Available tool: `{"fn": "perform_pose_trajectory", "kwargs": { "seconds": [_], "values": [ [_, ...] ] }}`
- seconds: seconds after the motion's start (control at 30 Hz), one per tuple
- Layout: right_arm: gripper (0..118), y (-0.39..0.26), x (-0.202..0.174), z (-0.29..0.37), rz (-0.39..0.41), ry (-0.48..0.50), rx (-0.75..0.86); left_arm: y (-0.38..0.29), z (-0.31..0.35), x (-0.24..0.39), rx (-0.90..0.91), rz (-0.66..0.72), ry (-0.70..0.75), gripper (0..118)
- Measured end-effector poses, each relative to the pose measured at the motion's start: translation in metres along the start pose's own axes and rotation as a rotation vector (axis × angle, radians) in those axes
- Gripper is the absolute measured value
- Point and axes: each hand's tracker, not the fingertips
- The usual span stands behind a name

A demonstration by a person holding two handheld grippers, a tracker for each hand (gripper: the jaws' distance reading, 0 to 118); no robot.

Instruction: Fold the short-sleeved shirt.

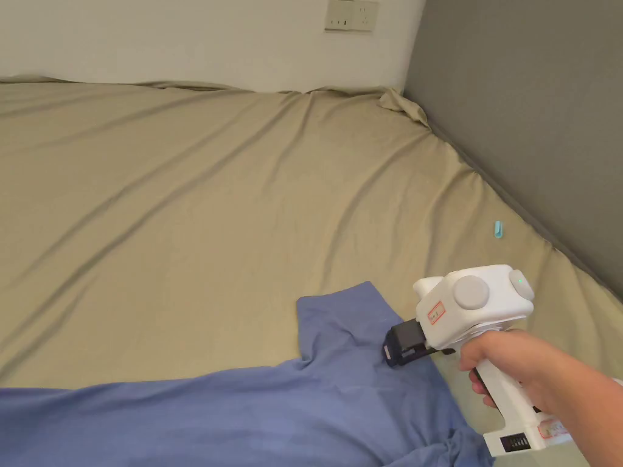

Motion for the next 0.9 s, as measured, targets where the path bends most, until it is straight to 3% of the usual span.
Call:
{"fn": "perform_pose_trajectory", "kwargs": {
  "seconds": [0.07, 0.13, 0.2, 0.27, 0.57, 0.9],
  "values": [
    [68, -0.004, -0.003, -0.003, -0.018, -0.021, -0.030, 0.000, -0.002, 0.000, -0.005, -0.003, 0.001, 3],
    [2, -0.004, -0.006, 0.011, -0.025, 0.007, 0.025, 0.000, -0.001, 0.001, -0.004, -0.011, 0.004, 3],
    [2, -0.008, -0.005, 0.031, -0.044, 0.025, 0.159, 0.001, 0.000, -0.001, 0.004, 0.005, -0.012, 3],
    [2, -0.010, -0.006, 0.048, -0.013, 0.120, 0.171, 0.003, 0.004, -0.006, 0.011, 0.039, -0.040, 3],
    [2, -0.091, -0.002, 0.163, 0.027, 0.239, 0.318, -0.015, 0.064, -0.034, 0.031, 0.083, -0.196, 3],
    [2, -0.178, 0.012, 0.170, 0.001, 0.298, 0.166, -0.082, 0.094, -0.082, -0.022, 0.106, -0.235, 3]
  ]
}}
